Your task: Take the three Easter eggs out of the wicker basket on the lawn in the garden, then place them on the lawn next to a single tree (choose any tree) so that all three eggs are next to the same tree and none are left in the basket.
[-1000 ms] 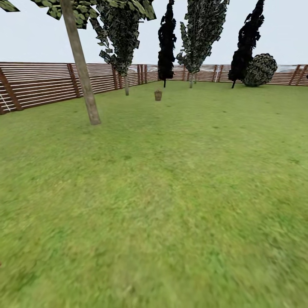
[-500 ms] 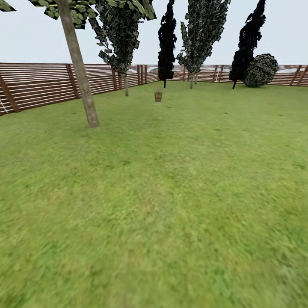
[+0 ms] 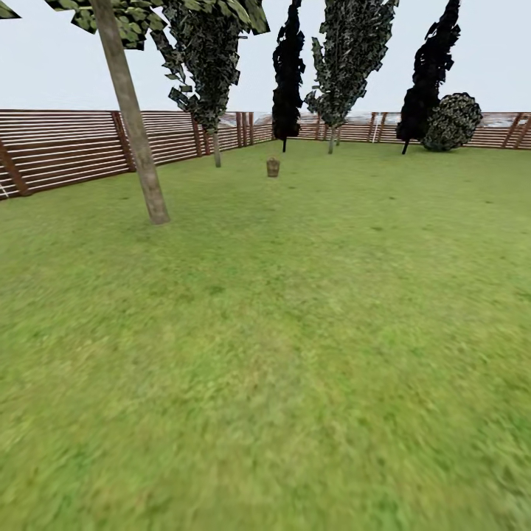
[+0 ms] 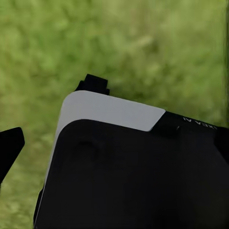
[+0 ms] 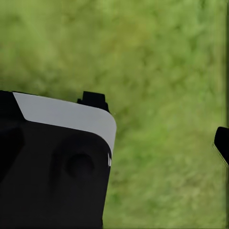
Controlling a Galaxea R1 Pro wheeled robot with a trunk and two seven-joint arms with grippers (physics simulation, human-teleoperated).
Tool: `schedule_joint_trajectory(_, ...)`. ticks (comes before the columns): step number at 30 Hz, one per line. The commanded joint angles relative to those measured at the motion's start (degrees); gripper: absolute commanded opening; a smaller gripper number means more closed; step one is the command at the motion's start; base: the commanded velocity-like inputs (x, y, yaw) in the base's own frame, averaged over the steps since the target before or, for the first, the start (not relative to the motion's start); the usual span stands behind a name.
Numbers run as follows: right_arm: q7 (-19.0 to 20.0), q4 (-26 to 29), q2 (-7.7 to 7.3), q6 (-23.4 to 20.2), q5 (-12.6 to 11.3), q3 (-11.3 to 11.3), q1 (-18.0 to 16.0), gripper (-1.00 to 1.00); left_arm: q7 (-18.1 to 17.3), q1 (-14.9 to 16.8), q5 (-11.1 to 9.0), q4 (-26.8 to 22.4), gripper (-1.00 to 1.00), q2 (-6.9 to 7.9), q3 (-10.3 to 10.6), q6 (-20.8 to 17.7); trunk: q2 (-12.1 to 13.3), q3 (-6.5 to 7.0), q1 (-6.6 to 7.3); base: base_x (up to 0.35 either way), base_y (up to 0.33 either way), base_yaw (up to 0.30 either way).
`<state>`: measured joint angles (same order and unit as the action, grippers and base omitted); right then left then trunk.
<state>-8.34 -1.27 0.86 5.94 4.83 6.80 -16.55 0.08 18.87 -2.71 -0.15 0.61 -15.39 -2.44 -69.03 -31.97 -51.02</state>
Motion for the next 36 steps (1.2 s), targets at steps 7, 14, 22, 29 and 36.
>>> schedule_joint_trajectory(7,-0.36,-0.14,0.03,0.13,0.49,0.24,-0.06,1.0,0.01,0.03,-0.28,-0.01,1.0,0.0,-0.08,-0.24,2.8,1.22,1.51,0.329,0.0,0.0)
schedule_joint_trajectory(14,-0.36,0.02,0.08,0.13,0.45,0.24,-0.06,1.0,0.01,0.03,-0.28,-0.02,1.0,0.0,-0.08,-0.22,5.61,2.47,3.05,0.329,0.0,0.0)
schedule_joint_trajectory(22,-0.36,0.12,0.11,0.13,0.44,0.22,-0.06,1.0,0.01,0.03,-0.28,-0.01,1.0,0.0,-0.08,-0.21,8.41,3.73,4.59,0.329,0.0,0.0)
schedule_joint_trajectory(29,-0.36,0.13,0.09,0.13,0.44,0.19,-0.06,1.0,0.01,0.03,-0.28,0.0,1.0,0.0,-0.11,-0.22,8.41,3.73,4.59,0.329,0.0,0.0)
schedule_joint_trajectory(36,-0.36,0.13,0.11,0.13,0.41,0.21,-0.06,1.0,-0.16,0.03,0.08,0.33,1.0,-0.32,0.07,-0.28,8.41,3.73,4.59,0.096,0.0,0.0)
